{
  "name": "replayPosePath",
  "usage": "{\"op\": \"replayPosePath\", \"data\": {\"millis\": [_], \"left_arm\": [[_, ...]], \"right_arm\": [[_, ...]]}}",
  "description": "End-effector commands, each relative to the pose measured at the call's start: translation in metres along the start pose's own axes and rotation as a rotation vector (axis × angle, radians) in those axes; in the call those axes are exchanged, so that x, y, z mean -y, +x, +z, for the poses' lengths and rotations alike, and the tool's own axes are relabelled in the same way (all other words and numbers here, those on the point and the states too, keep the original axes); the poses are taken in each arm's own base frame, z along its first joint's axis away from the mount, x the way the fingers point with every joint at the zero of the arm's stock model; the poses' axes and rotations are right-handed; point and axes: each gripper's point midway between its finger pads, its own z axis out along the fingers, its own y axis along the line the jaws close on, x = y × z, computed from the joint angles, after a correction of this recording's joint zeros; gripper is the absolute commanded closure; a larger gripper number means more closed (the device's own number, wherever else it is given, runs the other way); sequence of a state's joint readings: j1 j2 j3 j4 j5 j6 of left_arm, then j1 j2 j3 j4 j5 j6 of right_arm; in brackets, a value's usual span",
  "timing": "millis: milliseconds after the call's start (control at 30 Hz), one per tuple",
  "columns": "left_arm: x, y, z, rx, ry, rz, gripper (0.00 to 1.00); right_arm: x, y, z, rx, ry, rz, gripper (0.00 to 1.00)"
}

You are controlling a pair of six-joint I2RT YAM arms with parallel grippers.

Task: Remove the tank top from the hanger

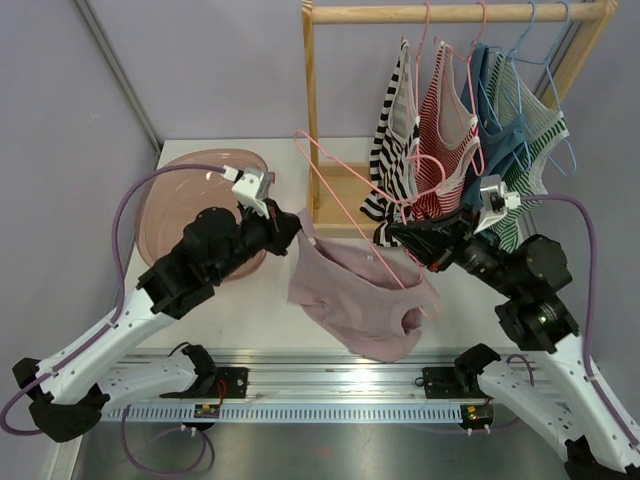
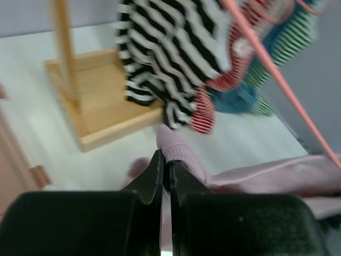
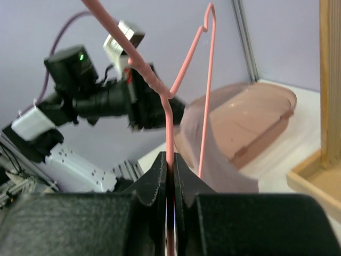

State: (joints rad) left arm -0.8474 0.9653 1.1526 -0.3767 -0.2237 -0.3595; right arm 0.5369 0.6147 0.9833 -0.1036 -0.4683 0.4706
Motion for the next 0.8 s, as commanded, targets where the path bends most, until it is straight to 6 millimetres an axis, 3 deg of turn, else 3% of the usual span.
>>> {"op": "replayPosePath", "data": {"millis": [0,100,200,300,333,367,400,433,500,533,567,600,633,700,733,767], "left_arm": [[0.076,-0.008,-0.031,0.063,0.424,0.005,1.0],[0.084,0.02,-0.045,0.003,0.494,0.02,1.0],[0.057,0.048,-0.037,-0.075,0.345,0.008,1.0],[0.003,0.075,-0.023,-0.146,0.037,-0.009,1.0],[-0.015,0.078,-0.02,-0.146,-0.068,-0.004,1.0],[-0.024,0.089,-0.02,-0.191,-0.117,0.002,1.0],[-0.027,0.093,-0.02,-0.202,-0.134,0.006,1.0],[-0.026,0.096,-0.019,-0.214,-0.123,0.009,1.0],[-0.022,0.098,-0.019,-0.214,-0.097,0.005,0.99],[-0.02,0.099,-0.02,-0.215,-0.086,0.004,0.96],[-0.018,0.095,-0.022,-0.206,-0.073,0.004,0.84],[-0.018,0.092,-0.022,-0.201,-0.07,0.007,0.8],[-0.016,0.09,-0.024,-0.197,-0.059,0.008,0.76],[-0.014,0.085,-0.027,-0.193,-0.048,0.017,0.44],[-0.011,0.079,-0.03,-0.186,-0.035,0.017,0.34],[-0.01,0.079,-0.032,-0.194,-0.028,0.02,0.23]], "right_arm": [[-0.022,-0.056,0.018,0.295,-0.159,-0.055,1.0],[-0.014,-0.057,0.028,0.389,-0.203,-0.06,1.0],[0.006,-0.061,0.035,0.445,-0.138,-0.091,1.0],[0.03,-0.073,0.04,0.435,0.027,-0.1,1.0],[0.05,-0.075,0.041,0.386,0.167,-0.082,1.0],[0.061,-0.074,0.04,0.352,0.237,-0.07,1.0],[0.082,-0.052,0.042,0.242,0.341,-0.039,1.0],[0.082,-0.066,0.039,0.247,0.381,-0.044,1.0],[0.098,-0.044,0.041,0.135,0.449,-0.037,1.0],[0.099,-0.051,0.04,0.139,0.476,-0.044,1.0],[0.109,-0.05,0.042,0.108,0.529,-0.044,1.0],[0.119,-0.041,0.042,0.076,0.563,-0.043,1.0],[0.12,-0.052,0.043,0.093,0.588,-0.051,1.0],[0.133,-0.046,0.053,0.045,0.626,-0.06,1.0],[0.131,-0.061,0.057,0.067,0.632,-0.073,1.0],[0.14,-0.057,0.067,0.041,0.65,-0.074,1.0]]}}
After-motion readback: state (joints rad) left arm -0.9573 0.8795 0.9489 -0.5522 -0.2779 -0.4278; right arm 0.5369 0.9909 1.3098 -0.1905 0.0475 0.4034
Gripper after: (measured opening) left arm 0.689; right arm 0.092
